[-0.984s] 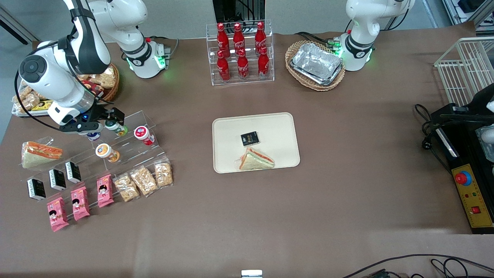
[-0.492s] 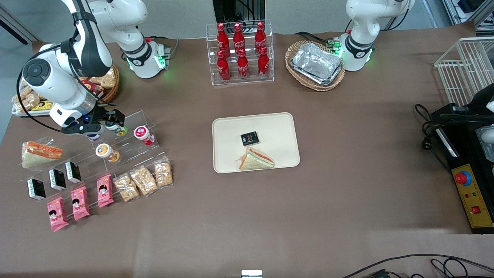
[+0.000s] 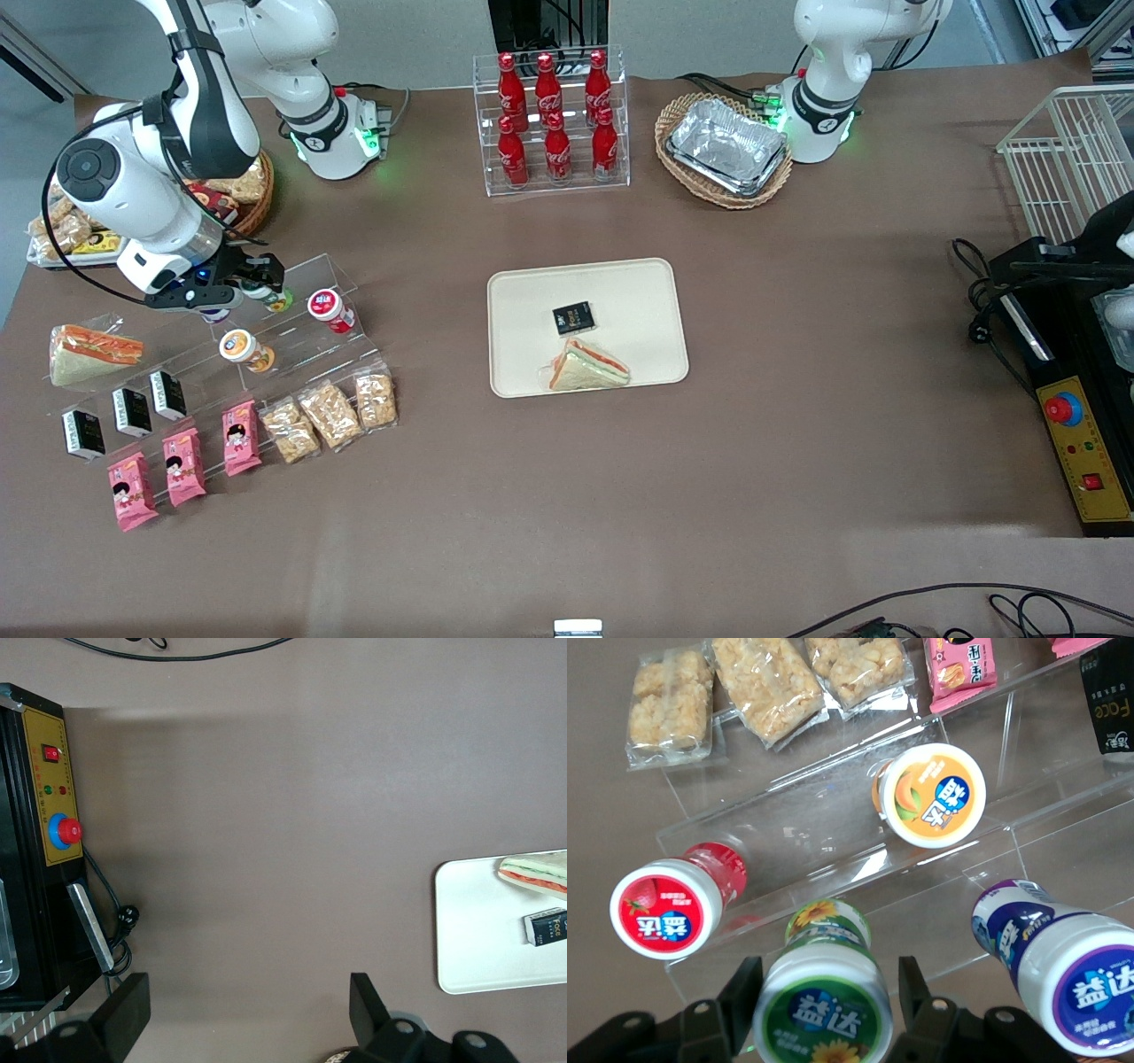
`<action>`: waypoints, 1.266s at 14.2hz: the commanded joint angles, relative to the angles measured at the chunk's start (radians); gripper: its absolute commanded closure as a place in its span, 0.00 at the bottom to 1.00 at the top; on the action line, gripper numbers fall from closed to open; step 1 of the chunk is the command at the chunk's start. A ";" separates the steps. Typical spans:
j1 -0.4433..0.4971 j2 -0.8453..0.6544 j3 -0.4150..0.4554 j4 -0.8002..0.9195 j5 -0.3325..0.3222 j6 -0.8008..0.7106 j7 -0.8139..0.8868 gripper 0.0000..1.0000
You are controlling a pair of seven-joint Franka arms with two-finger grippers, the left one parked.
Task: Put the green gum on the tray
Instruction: 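Lower the right gripper and close it around the green gum bottle, then lift the green gum bottle and carry it toward the cream tray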
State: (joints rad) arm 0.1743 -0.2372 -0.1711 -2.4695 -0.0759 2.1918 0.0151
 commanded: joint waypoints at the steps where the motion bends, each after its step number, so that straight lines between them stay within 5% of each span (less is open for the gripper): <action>1: -0.001 -0.016 -0.001 -0.006 -0.024 0.023 0.012 0.41; 2: 0.001 -0.025 -0.001 -0.006 -0.024 0.017 0.014 0.48; 5: 0.001 -0.074 0.048 0.032 -0.024 -0.048 0.032 0.48; 11: 0.002 -0.004 0.231 0.432 0.016 -0.454 0.245 0.48; 14: 0.004 0.077 0.376 0.524 0.103 -0.463 0.449 0.48; 18: 0.004 0.202 0.574 0.540 0.105 -0.338 0.760 0.48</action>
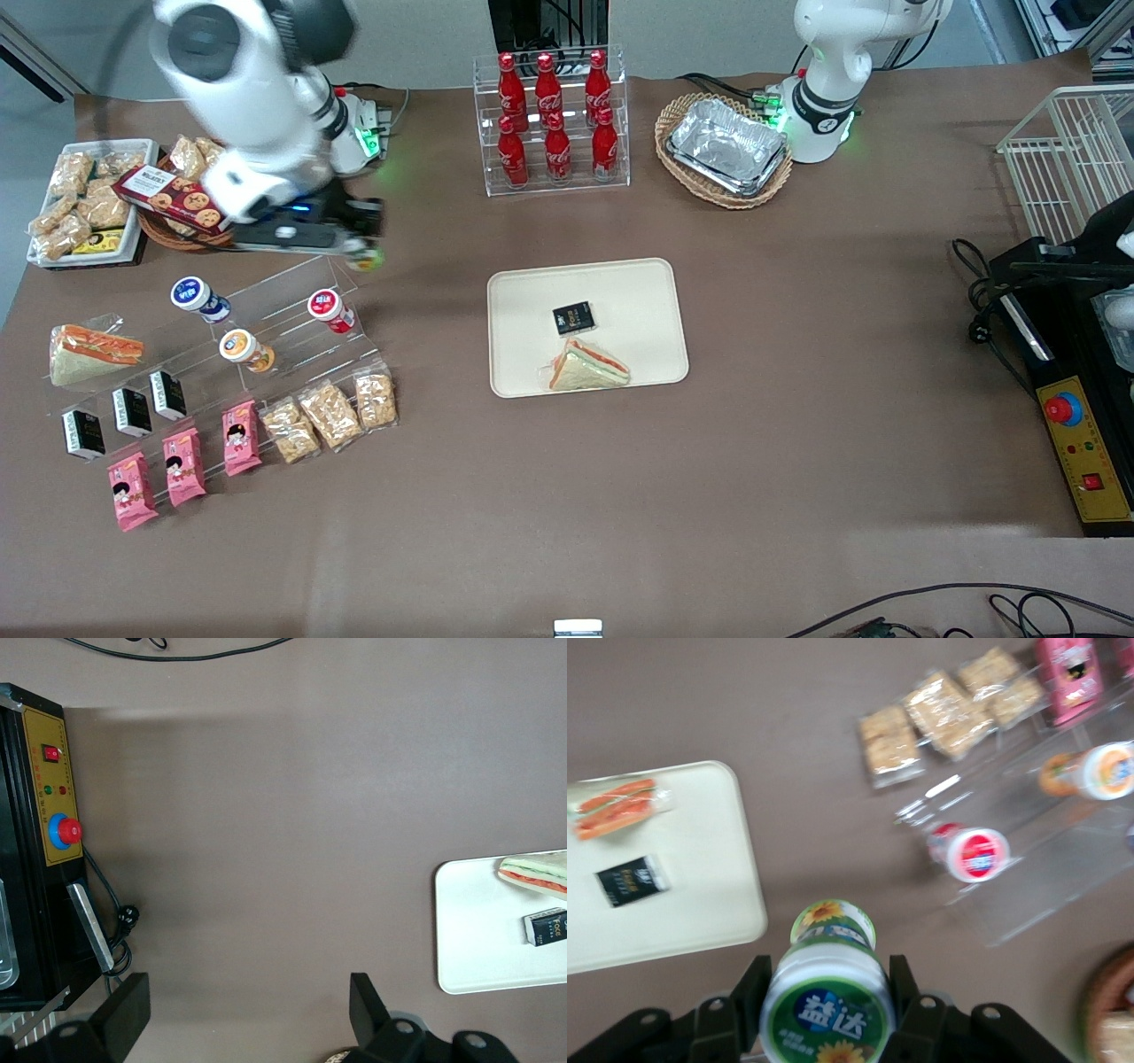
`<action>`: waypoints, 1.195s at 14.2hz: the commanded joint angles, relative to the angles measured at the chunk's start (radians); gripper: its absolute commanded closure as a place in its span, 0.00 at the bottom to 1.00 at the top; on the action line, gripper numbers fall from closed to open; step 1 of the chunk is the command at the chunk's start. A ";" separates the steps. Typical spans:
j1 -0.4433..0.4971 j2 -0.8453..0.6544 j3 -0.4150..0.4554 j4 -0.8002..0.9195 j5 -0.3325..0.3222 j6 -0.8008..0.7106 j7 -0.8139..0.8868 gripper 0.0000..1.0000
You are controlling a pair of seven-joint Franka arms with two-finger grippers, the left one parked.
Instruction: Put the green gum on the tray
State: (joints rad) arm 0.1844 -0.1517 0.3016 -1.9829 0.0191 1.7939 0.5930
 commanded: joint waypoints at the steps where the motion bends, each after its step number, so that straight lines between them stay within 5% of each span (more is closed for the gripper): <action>1: -0.006 0.154 0.132 0.047 0.009 0.103 0.262 0.48; 8: 0.127 0.380 0.151 -0.057 -0.034 0.458 0.401 0.48; 13: 0.199 0.520 0.151 -0.106 -0.269 0.604 0.652 0.48; 17: 0.201 0.584 0.151 -0.108 -0.289 0.674 0.673 0.48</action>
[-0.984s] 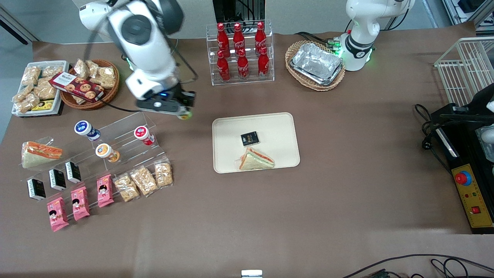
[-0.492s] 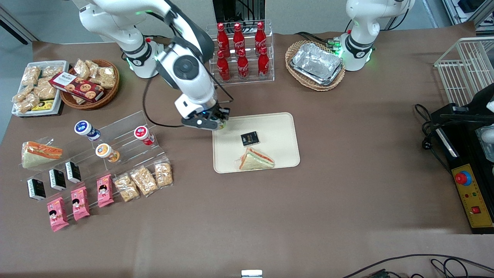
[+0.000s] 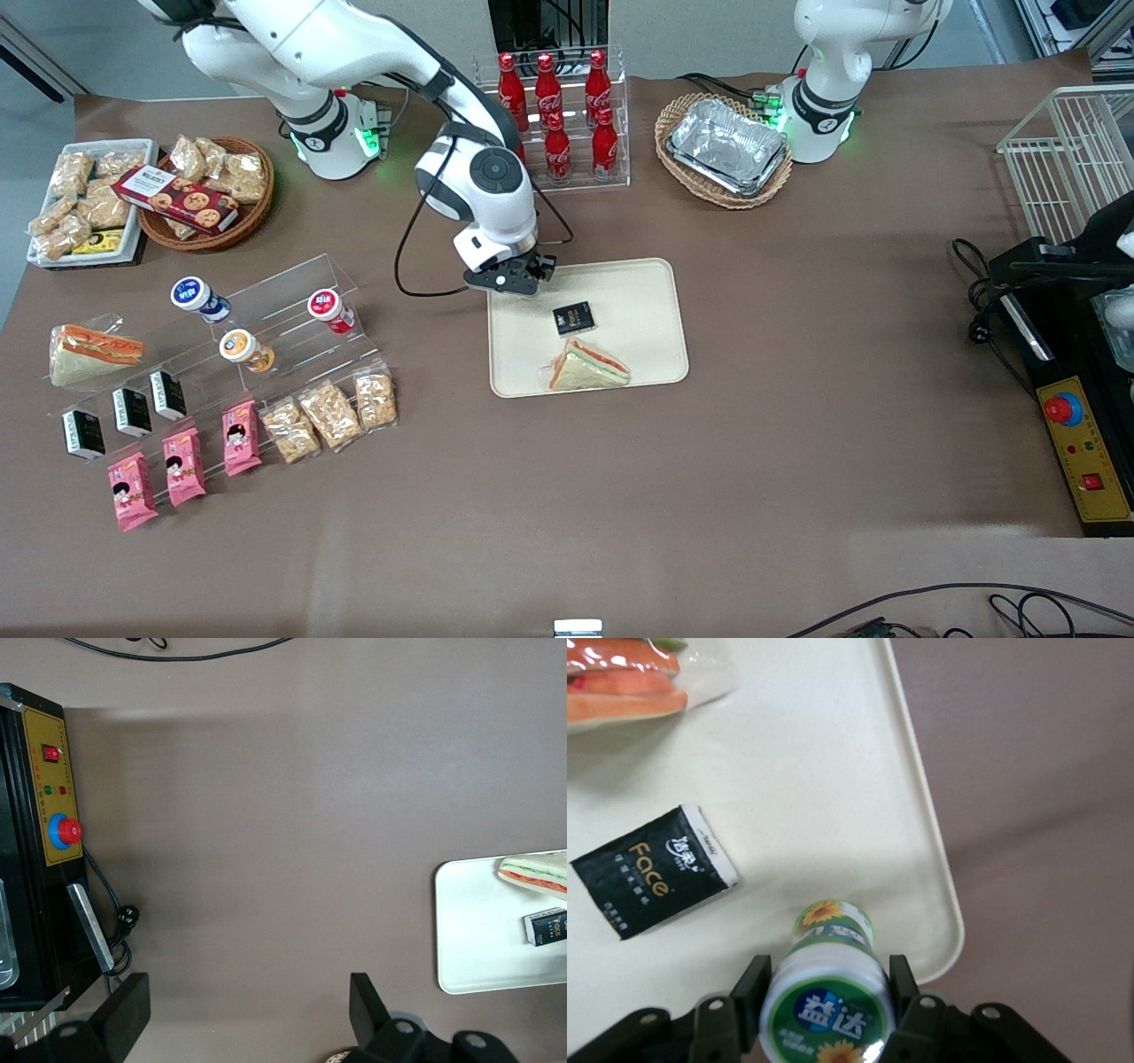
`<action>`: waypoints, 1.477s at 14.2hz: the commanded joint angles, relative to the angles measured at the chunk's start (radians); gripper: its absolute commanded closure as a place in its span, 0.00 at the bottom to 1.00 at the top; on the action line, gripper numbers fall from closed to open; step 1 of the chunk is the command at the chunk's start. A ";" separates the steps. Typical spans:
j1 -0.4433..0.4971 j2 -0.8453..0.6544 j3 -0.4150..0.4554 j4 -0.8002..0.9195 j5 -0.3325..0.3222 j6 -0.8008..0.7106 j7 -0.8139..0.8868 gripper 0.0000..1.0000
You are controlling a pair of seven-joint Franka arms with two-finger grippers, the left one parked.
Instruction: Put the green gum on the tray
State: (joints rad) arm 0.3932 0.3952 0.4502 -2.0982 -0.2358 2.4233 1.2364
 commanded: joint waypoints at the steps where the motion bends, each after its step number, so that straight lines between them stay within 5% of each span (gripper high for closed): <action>1: -0.008 0.037 0.001 0.007 -0.037 0.045 0.029 0.47; 5: -0.008 0.039 -0.001 0.007 -0.037 0.045 0.032 0.45; 9: -0.010 0.040 -0.002 0.007 -0.037 0.042 0.044 0.00; 17: -0.030 -0.105 -0.005 0.029 -0.036 -0.102 0.015 0.00; 21: -0.095 -0.209 -0.007 0.063 -0.016 -0.236 -0.128 0.00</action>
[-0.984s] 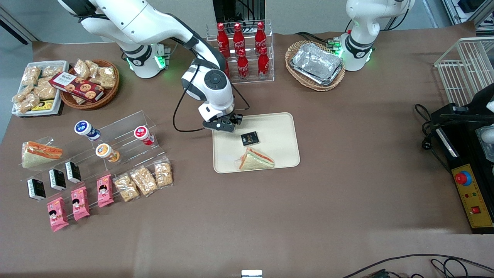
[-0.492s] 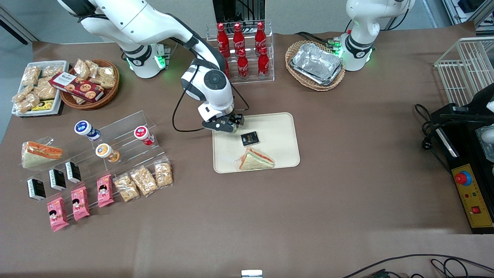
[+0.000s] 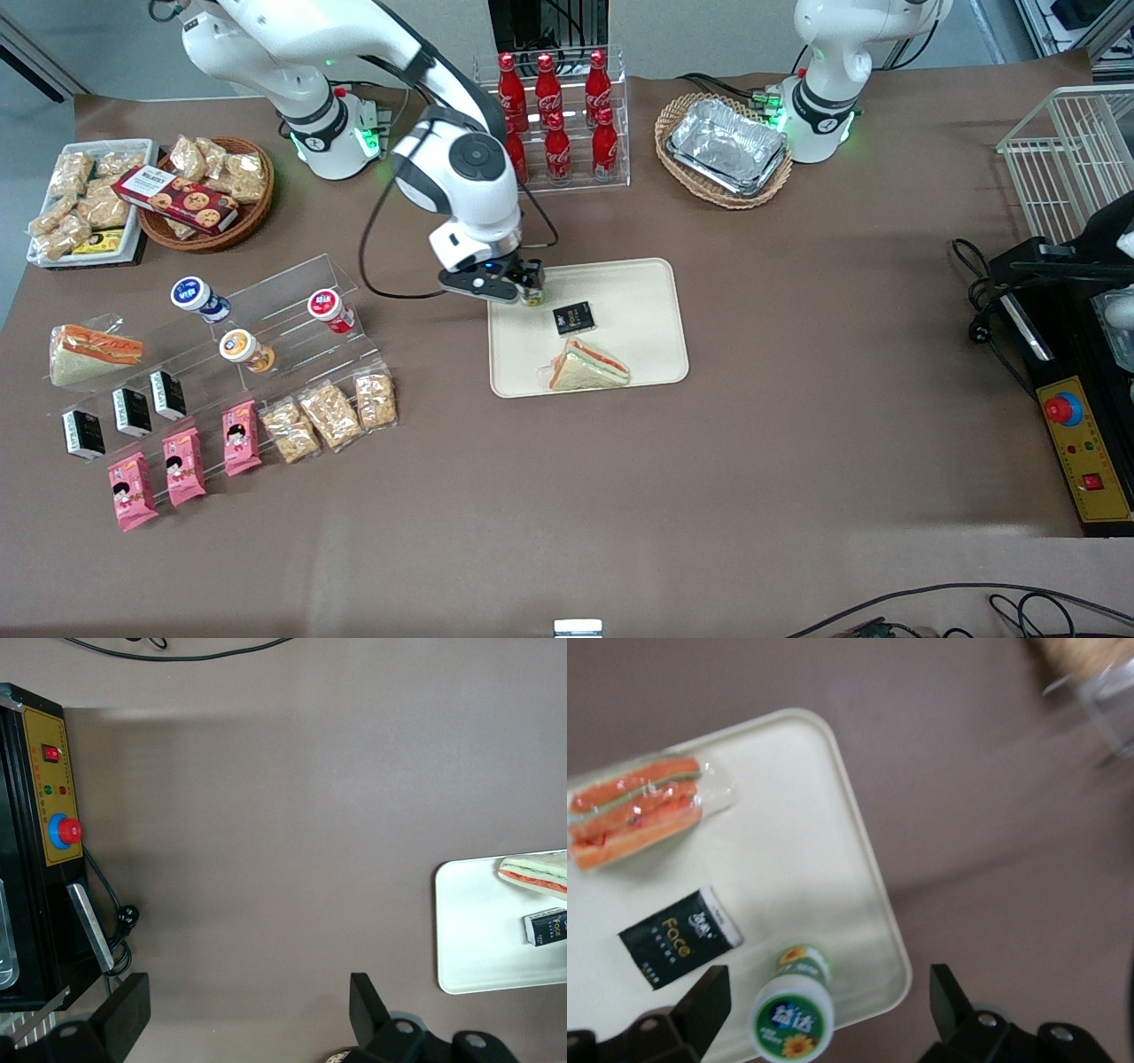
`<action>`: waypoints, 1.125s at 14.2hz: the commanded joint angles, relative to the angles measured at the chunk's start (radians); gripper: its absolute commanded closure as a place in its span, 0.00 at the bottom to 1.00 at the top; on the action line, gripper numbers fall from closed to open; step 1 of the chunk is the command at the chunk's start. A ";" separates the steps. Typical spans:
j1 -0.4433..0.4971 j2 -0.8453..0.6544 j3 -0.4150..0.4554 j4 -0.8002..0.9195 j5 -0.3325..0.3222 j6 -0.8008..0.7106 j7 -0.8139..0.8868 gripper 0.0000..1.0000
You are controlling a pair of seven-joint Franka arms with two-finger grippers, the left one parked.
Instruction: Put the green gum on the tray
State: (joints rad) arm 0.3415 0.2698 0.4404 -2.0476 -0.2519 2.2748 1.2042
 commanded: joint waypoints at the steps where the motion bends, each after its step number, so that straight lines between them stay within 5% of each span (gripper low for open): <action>1: -0.074 -0.116 0.003 0.020 0.005 -0.119 -0.141 0.00; 6: -0.306 -0.228 0.001 0.136 0.175 -0.355 -0.547 0.00; 12: -0.594 -0.320 -0.026 0.175 0.229 -0.466 -0.995 0.00; 16: -0.642 -0.323 -0.152 0.277 0.267 -0.555 -1.228 0.00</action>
State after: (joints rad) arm -0.2868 -0.0520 0.3532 -1.8463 -0.0199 1.7993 0.0935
